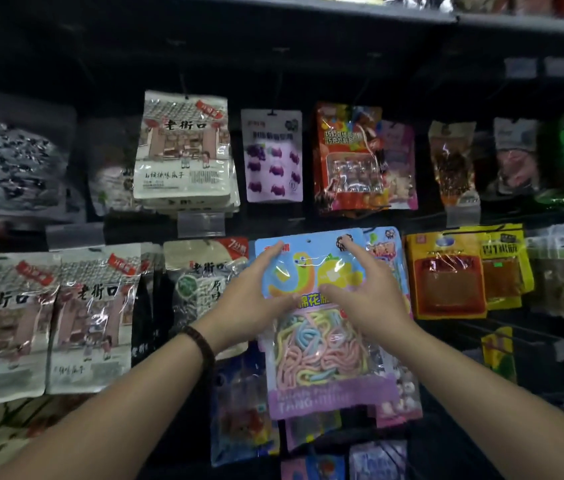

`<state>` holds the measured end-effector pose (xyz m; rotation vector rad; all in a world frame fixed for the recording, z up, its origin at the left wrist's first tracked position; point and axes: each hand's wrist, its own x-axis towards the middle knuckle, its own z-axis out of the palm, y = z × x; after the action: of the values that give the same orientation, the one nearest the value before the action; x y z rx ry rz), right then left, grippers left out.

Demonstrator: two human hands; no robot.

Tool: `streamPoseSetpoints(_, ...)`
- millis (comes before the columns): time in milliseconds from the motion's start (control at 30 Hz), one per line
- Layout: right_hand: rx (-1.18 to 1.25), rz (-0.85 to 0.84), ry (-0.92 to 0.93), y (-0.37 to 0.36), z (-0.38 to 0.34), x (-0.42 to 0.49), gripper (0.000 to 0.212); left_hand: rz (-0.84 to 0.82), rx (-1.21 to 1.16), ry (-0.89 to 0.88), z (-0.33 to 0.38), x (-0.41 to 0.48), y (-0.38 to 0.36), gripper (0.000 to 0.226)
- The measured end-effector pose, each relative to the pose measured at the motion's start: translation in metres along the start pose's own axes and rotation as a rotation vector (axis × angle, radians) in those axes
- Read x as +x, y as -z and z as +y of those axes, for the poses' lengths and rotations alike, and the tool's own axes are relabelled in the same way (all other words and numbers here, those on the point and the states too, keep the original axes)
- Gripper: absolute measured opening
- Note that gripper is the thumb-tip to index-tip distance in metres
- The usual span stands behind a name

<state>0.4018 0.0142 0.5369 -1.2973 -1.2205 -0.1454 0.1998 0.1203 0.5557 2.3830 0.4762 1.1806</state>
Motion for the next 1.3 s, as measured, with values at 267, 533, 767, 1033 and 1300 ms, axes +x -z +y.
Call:
streamPoseSetpoints(267,-0.030,-0.055,-0.049,-0.025,0.020,0.048,0.091,0.030,0.033,0.082,-0.012,0.037,0.000,0.078)
streamPoseSetpoints(533,-0.055,-0.072,-0.118,-0.045,0.027,0.066,0.082,0.028,0.039,0.108,-0.034,0.052,-0.001,0.076)
streamPoseSetpoints(767,-0.085,-0.063,-0.114,-0.049,0.034,0.081,0.082,0.030,0.085,0.127,-0.042,0.066,-0.003,0.074)
streamPoseSetpoints(1033,-0.348,-0.213,-0.240,-0.068,0.035,0.102,0.094,-0.041,0.211,0.242,-0.065,0.092,-0.004,0.091)
streamPoseSetpoints(1300,-0.623,-0.355,-0.239,-0.073,0.030,0.099,0.087,-0.057,0.222,0.339,-0.074,0.092,-0.006,0.097)
